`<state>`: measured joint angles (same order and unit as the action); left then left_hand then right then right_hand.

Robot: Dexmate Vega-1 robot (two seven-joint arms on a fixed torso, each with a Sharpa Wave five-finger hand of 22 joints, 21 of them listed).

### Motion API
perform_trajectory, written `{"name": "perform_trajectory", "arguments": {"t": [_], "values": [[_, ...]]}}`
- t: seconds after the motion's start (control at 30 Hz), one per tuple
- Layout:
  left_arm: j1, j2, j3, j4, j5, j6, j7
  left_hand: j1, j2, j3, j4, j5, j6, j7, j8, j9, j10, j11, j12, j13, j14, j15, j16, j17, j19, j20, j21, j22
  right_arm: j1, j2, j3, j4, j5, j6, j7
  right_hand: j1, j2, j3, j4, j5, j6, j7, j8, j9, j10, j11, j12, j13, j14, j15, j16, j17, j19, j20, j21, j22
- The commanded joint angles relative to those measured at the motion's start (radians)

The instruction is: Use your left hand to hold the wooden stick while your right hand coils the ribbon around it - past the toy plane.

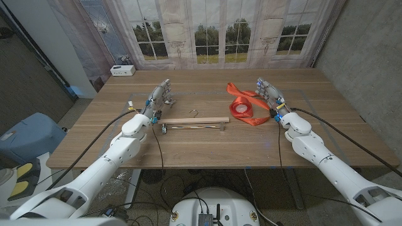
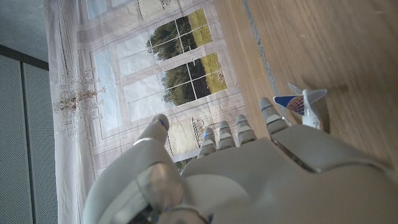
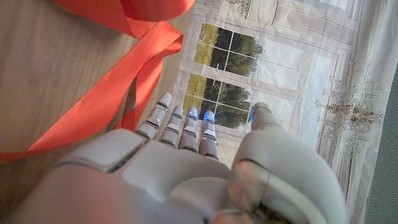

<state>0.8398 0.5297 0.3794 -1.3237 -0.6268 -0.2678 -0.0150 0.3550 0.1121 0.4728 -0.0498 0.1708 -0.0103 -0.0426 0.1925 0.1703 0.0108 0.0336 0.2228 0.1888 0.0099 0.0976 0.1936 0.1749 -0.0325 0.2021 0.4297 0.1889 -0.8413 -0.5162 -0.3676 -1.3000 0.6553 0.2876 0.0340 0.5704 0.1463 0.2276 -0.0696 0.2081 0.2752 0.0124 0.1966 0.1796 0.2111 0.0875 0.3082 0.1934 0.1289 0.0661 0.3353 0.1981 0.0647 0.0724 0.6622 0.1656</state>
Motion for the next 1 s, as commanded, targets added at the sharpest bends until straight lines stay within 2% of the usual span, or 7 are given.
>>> {"name": "perform_trajectory", "arguments": {"t": [0.03, 0.17, 0.53, 1.0], "values": [[0.009, 0.056, 0.018, -0.071, 0.059, 0.059, 0.031, 0.010, 0.003, 0.008, -0.007, 0.005, 0.015, 0.000, 0.005, 0.004, 0.013, 0.005, 0.011, 0.002, 0.017, 0.006, 0.010, 0.002, 0.002, 0.010, 0.004, 0.004, -0.009, -0.013, 0.001, -0.015, 0.000, -0.016, 0.002, 0.005, 0.004, 0.008, 0.004, 0.005, 0.015, -0.001, 0.005, 0.003, 0.012, -0.002, 0.003, 0.004, 0.019, 0.000, 0.008, 0.007, 0.003, 0.013, 0.004, 0.005], [0.017, 0.098, 0.029, -0.120, 0.099, 0.096, 0.045, 0.014, 0.006, 0.010, -0.012, 0.005, 0.022, 0.001, 0.005, 0.004, 0.027, 0.006, 0.014, 0.002, 0.031, 0.003, 0.013, 0.002, 0.006, 0.011, 0.004, 0.005, -0.013, -0.017, 0.000, -0.025, 0.001, -0.022, 0.002, -0.001, 0.005, 0.009, 0.005, 0.005, 0.020, -0.001, 0.006, 0.003, 0.022, 0.000, 0.003, 0.005, 0.032, -0.001, 0.012, 0.009, 0.006, 0.018, 0.002, 0.006], [0.033, 0.175, 0.049, -0.218, 0.174, 0.168, 0.062, 0.022, 0.010, 0.016, -0.023, 0.005, 0.034, 0.006, 0.004, 0.005, 0.038, -0.003, 0.015, 0.003, 0.041, -0.002, 0.011, 0.003, 0.010, 0.011, 0.003, 0.006, -0.032, -0.040, -0.004, -0.072, -0.020, -0.043, -0.024, -0.007, 0.006, 0.011, 0.006, 0.006, 0.027, 0.000, 0.006, 0.003, 0.030, 0.002, 0.002, 0.006, 0.040, -0.002, 0.014, 0.011, 0.011, 0.024, -0.002, 0.006], [0.078, 0.231, 0.042, -0.311, 0.210, 0.213, 0.082, 0.033, 0.012, 0.022, -0.036, 0.005, 0.044, 0.008, 0.004, 0.005, 0.045, -0.004, 0.014, 0.004, 0.051, -0.008, 0.010, 0.002, 0.012, 0.011, 0.001, 0.006, -0.044, -0.056, -0.012, -0.107, -0.039, -0.052, -0.032, -0.011, 0.005, 0.015, 0.004, 0.007, 0.031, 0.001, 0.006, 0.003, 0.044, 0.005, 0.001, 0.007, 0.049, -0.003, 0.015, 0.013, 0.018, 0.027, -0.007, 0.007]]}}
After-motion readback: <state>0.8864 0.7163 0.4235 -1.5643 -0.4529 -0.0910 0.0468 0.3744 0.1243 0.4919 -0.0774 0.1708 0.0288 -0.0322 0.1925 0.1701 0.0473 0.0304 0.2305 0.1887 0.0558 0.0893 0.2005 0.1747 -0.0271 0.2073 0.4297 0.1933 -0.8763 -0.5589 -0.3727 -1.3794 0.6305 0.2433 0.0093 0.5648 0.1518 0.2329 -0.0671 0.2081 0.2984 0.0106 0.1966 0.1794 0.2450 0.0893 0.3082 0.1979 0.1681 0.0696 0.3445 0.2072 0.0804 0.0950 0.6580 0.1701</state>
